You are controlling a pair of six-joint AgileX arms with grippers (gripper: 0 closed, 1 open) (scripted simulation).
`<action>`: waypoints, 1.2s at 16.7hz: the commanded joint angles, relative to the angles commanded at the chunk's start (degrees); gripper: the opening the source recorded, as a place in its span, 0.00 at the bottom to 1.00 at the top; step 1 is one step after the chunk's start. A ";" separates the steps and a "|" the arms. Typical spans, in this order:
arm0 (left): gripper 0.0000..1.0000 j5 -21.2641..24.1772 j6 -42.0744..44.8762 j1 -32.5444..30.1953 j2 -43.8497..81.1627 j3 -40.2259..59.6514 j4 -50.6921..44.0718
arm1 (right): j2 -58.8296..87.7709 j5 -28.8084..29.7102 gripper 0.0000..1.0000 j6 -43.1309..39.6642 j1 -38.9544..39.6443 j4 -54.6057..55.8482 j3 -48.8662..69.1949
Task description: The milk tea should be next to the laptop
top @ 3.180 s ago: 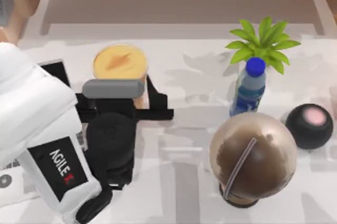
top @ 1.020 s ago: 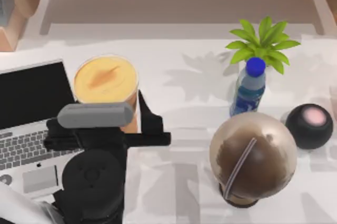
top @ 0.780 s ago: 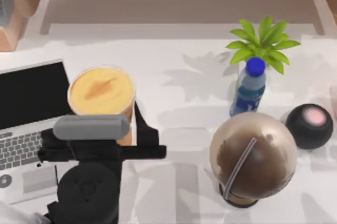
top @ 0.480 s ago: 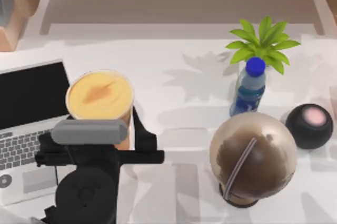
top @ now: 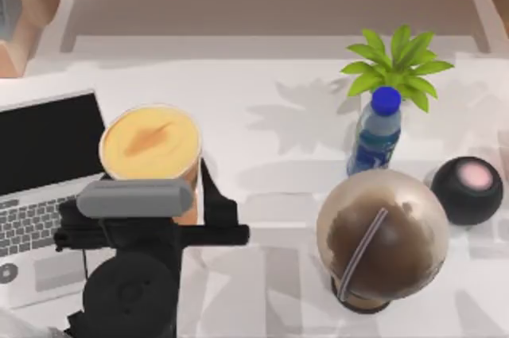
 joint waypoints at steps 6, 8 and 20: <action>0.00 0.03 -0.14 0.05 4.05 0.75 6.82 | 0.00 0.00 1.00 0.00 0.00 0.00 0.00; 0.00 0.02 -0.16 -0.02 5.78 0.88 9.21 | 0.00 0.00 1.00 0.00 0.00 0.00 0.00; 0.00 0.11 -0.09 -0.49 13.09 -1.51 13.29 | 0.00 0.00 1.00 0.00 0.00 0.00 0.00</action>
